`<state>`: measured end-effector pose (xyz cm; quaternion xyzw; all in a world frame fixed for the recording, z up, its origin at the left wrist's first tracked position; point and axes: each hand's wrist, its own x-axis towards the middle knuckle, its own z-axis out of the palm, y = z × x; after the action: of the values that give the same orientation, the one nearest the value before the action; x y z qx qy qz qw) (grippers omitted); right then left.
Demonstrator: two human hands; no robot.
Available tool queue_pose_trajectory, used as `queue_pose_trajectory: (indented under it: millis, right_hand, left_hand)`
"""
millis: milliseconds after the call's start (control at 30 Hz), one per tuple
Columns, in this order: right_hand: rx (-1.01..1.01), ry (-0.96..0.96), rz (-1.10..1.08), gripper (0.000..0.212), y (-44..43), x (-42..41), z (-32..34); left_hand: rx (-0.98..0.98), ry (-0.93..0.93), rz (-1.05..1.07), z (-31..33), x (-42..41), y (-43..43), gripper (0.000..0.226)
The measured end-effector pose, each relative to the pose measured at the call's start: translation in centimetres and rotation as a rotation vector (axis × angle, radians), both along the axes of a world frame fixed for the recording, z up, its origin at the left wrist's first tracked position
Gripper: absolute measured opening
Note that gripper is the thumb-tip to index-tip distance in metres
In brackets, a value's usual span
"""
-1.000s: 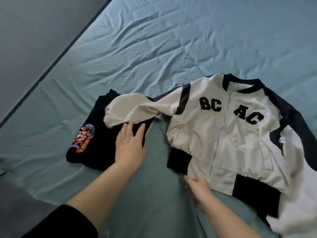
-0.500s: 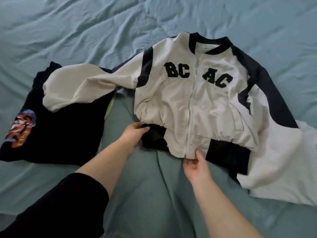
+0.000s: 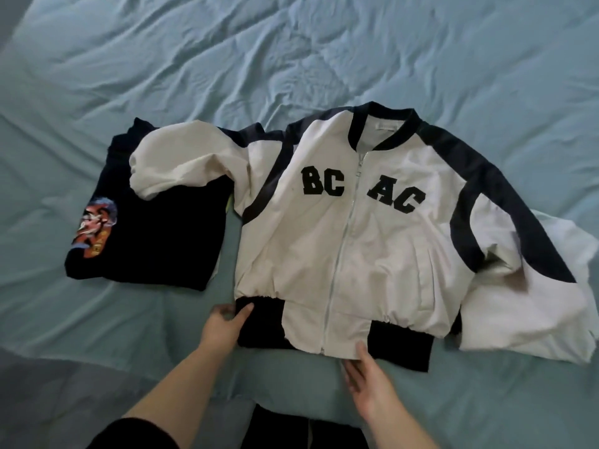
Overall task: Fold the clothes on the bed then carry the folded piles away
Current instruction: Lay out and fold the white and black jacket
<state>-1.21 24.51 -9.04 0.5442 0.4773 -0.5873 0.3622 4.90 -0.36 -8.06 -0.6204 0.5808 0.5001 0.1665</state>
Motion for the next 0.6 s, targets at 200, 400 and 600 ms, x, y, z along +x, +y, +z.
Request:
queue_pose_trajectory:
  millis: [200,400,600]
  right_hand:
    - [0.203,0.121,-0.048,0.057,6.6,-4.1,0.2]
    - [0.381,0.178,0.245,0.054,9.4,-6.5,-0.4]
    - [0.586,0.296,0.565,0.026,13.0,-5.2,-0.9]
  left_hand:
    - [0.253,0.068,0.039,0.4,0.8,2.3,0.037]
    - [0.074,0.060,-0.083,1.1,0.5,2.3,0.034]
    - [-0.075,-0.022,-0.124,1.0,0.2,3.9,0.034]
